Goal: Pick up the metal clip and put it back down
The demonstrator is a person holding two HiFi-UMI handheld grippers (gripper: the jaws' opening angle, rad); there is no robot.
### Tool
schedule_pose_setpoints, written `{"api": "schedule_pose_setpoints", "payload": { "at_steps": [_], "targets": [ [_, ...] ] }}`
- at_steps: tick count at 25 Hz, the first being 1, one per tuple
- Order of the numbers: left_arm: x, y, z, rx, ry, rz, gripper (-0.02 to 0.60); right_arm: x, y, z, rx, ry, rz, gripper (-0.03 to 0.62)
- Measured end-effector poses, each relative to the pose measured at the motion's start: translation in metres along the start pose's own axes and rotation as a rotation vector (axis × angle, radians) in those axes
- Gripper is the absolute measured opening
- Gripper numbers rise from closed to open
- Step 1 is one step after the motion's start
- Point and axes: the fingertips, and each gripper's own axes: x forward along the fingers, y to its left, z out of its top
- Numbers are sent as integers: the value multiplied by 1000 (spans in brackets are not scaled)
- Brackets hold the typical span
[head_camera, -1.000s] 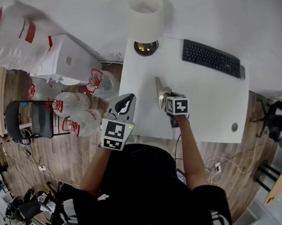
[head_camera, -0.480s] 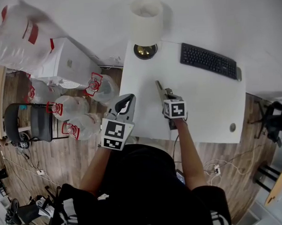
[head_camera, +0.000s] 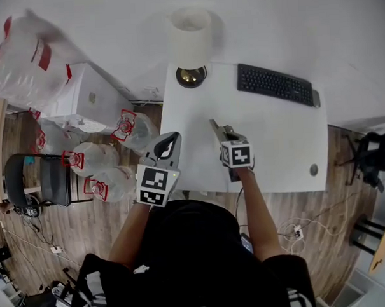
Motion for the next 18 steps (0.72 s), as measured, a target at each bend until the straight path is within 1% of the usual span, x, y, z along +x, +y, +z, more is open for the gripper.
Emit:
{"api": "schedule_pose_setpoints", "payload": {
  "at_steps": [4,11,18],
  "targets": [
    [-1,-1,6,12,-19,-16,24,-21,4,12,-30,-54,-37,46],
    [-3,-7,29,43,-69,-40,23,-78,6,52,-35,-201,-71,46],
    [-12,-1,48,73,-109,-25,24,-141,13,96,-56,-360,-89,46]
  ]
}}
